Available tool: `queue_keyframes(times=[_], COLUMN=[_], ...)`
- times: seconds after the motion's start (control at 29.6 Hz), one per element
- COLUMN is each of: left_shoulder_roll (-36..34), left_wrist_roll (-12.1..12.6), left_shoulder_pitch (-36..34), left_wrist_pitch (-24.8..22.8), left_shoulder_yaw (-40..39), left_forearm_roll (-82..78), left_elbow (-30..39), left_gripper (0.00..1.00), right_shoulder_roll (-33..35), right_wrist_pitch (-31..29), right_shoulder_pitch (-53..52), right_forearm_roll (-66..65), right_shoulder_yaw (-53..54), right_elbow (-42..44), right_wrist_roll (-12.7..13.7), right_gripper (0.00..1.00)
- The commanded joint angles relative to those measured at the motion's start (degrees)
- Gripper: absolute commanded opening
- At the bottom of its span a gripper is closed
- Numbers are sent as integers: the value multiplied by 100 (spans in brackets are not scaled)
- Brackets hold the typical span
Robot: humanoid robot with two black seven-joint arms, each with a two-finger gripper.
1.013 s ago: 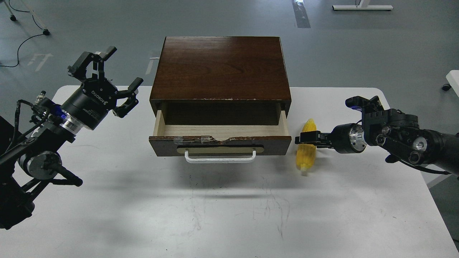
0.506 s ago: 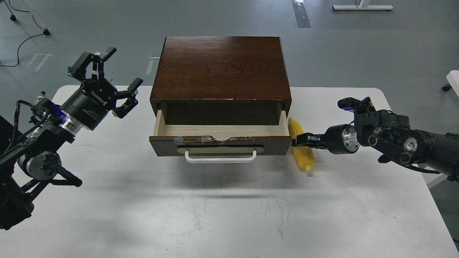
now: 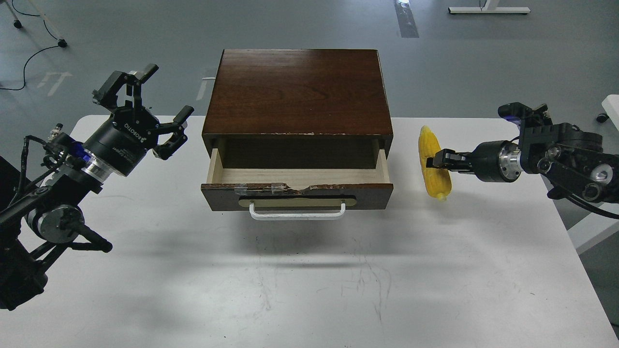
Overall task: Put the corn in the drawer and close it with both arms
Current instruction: 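Lift the corn cob with the right gripper above the cabinet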
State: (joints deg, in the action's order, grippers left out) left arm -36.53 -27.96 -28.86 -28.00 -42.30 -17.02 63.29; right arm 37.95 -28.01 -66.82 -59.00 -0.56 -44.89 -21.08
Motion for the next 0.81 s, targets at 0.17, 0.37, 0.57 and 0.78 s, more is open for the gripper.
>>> queue_keyframes(times=[0.17,0.37,0.57,0.78], left_shoulder_roll=[-38,-134,-293,-328], left_wrist_roll=[1,1,1,1], left_shoulder_pitch=[-24,-24,-24,-24], left_wrist_pitch=[0,0,0,0], left_shoulder_yaw=[11,11,29,38], left_forearm_roll=[-3,-3,-3,-38], left_elbow=[8,17,87,105], left_gripper=[100,100,100,100], right_shoulder_roll=[380,-85,-455,-806], right_wrist_pitch=[1,1,1,1], right_shoulder_pitch=[-1719,-2571,-2985,-3144], right_forearm_roll=[-67,-575,-1726,-3166], right_shoulder_yaw=[144,118,-23,-321], right_elbow=[-722,-1538,-2522,-3410], right_wrist_roll=[-414,-528,-692,-692], right_gripper=[0,0,0,0])
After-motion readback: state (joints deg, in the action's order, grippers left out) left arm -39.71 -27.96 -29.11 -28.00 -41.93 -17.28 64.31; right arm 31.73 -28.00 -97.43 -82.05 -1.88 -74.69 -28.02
